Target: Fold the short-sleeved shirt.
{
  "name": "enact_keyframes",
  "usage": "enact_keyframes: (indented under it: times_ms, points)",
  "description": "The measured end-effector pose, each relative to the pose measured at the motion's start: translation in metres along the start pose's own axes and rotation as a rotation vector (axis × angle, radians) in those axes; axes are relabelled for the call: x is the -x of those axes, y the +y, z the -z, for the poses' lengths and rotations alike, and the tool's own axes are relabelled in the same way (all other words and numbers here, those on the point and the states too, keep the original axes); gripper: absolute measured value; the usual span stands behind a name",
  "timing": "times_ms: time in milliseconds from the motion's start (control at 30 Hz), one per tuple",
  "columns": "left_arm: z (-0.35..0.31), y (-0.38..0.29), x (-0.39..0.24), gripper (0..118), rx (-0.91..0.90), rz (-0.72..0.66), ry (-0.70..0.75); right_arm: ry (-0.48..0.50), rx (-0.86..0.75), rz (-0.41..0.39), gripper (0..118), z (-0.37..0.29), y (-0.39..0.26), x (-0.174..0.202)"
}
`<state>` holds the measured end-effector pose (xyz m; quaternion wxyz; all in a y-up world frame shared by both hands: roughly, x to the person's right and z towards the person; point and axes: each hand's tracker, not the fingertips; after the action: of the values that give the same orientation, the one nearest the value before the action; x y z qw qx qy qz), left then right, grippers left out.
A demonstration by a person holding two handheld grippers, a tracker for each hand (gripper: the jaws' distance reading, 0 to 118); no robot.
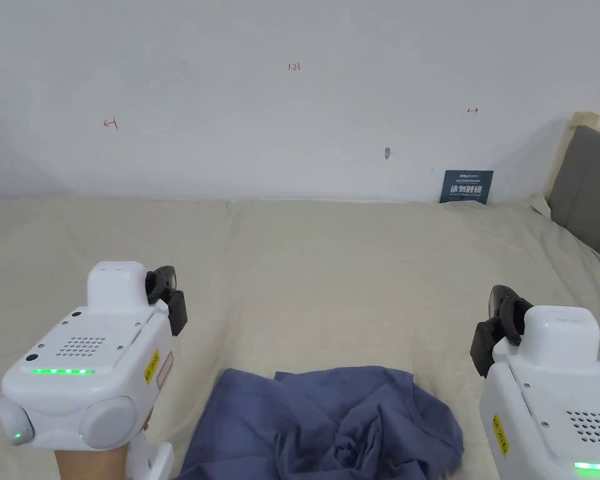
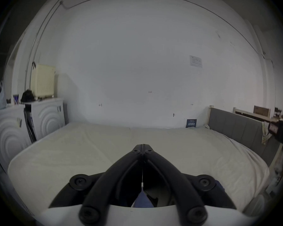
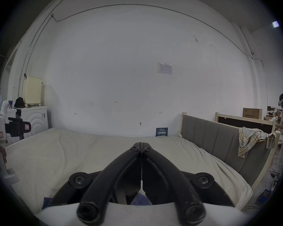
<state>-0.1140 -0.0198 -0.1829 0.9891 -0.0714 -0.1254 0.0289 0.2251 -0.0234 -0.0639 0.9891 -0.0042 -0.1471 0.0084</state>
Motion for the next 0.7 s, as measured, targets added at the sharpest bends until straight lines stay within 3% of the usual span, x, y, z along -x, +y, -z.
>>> enact_keyframes:
  times_ms: [167,433,467,500,533,567,700]
  points:
    - [0.010,-0.020,0.018,0,0.217,-0.069,-0.011,0.005,0.015,0.007,0,0.001,-0.007,0.002]
    - [0.015,-0.115,0.042,0,0.602,-0.196,-0.038,0.007,0.071,-0.011,0,0.006,-0.028,0.001]
    - [0.014,-0.125,0.043,4,0.628,-0.209,-0.040,0.006,0.079,-0.011,0,0.007,-0.030,0.000]
    - [0.013,-0.134,0.043,18,0.640,-0.216,-0.033,0.007,0.088,-0.011,0,0.007,-0.033,-0.001]
    - [0.012,-0.143,0.043,56,0.678,-0.218,-0.029,0.006,0.094,-0.012,0,0.007,-0.035,-0.001]
    - [0.014,-0.149,0.043,83,0.709,-0.227,-0.022,0.004,0.099,-0.012,0,0.007,-0.037,-0.002]
    - [0.023,-0.176,0.036,111,0.832,-0.237,0.014,-0.001,0.124,-0.002,0,0.008,-0.047,-0.005]
